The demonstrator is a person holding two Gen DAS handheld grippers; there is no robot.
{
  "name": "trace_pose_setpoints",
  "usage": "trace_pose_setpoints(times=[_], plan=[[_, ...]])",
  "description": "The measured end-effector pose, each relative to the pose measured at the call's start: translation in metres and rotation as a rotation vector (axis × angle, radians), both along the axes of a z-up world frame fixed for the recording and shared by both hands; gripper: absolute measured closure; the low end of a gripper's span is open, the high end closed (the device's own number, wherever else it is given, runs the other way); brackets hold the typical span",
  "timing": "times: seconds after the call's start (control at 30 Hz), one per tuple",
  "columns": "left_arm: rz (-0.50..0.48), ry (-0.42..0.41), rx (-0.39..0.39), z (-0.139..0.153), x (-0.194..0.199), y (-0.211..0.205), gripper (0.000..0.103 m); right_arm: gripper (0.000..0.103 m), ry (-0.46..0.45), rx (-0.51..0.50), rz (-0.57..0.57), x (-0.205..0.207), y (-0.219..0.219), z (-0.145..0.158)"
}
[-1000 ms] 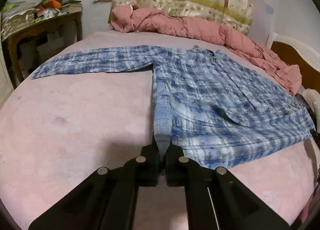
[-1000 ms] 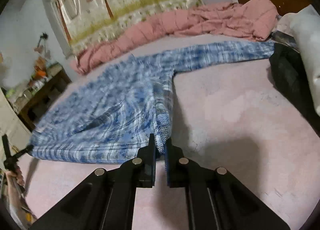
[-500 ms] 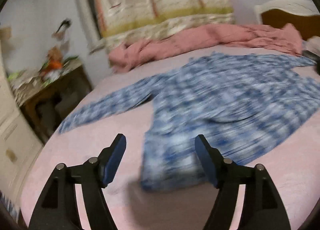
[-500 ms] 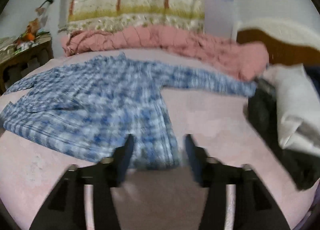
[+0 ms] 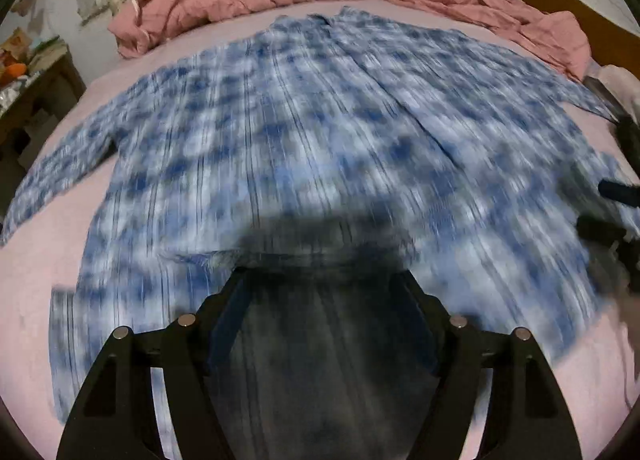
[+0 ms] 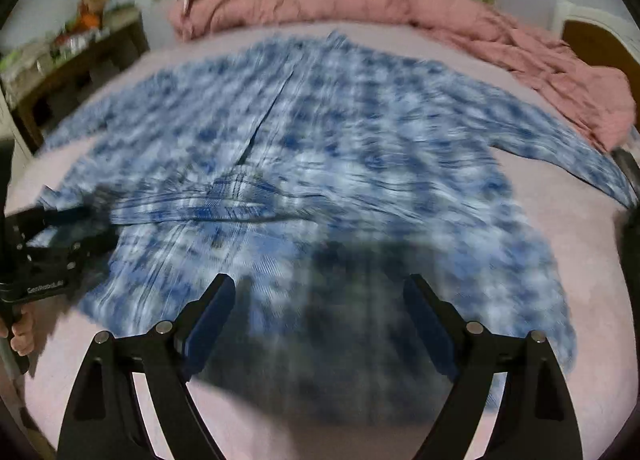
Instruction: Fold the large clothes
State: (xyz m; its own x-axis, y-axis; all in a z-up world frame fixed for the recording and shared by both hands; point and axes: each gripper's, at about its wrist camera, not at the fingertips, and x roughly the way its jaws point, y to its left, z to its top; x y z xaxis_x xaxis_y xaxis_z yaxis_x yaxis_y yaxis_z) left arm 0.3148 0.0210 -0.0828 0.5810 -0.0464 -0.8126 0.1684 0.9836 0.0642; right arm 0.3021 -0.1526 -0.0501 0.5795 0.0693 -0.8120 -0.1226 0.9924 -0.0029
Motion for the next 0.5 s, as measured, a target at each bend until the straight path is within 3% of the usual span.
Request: trace_pose_setpoints(times=[0.07, 0.17, 0.23, 0.3, 0.37, 0.5], plan=[[0.031, -0.051, 0.002, 0.008, 0.013, 0.001, 0.032, 0.015, 0.002, -0.035, -0.022, 0.021, 0.009, -0.007], [0.092, -0.175, -0.008, 0.026, 0.015, 0.013, 0.033, 0.015, -0.149, -0.006, -0.110, 0.030, 0.000, 0.006], [0.099, -0.225, -0.066, 0.033, 0.004, 0.024, 0.033, 0.015, -0.233, 0.051, -0.160, 0.018, -0.015, 0.017], [0.071, -0.248, -0.112, 0.036, -0.013, 0.033, 0.033, 0.015, -0.259, 0.125, -0.133, 0.004, -0.025, 0.022], [0.043, -0.271, -0.108, 0.037, -0.036, 0.035, 0.033, 0.015, -0.248, 0.167, -0.068, -0.014, -0.030, 0.024], [-0.037, -0.265, -0.074, 0.039, -0.074, 0.026, 0.030, 0.015, -0.234, 0.094, 0.055, -0.053, -0.023, 0.023]])
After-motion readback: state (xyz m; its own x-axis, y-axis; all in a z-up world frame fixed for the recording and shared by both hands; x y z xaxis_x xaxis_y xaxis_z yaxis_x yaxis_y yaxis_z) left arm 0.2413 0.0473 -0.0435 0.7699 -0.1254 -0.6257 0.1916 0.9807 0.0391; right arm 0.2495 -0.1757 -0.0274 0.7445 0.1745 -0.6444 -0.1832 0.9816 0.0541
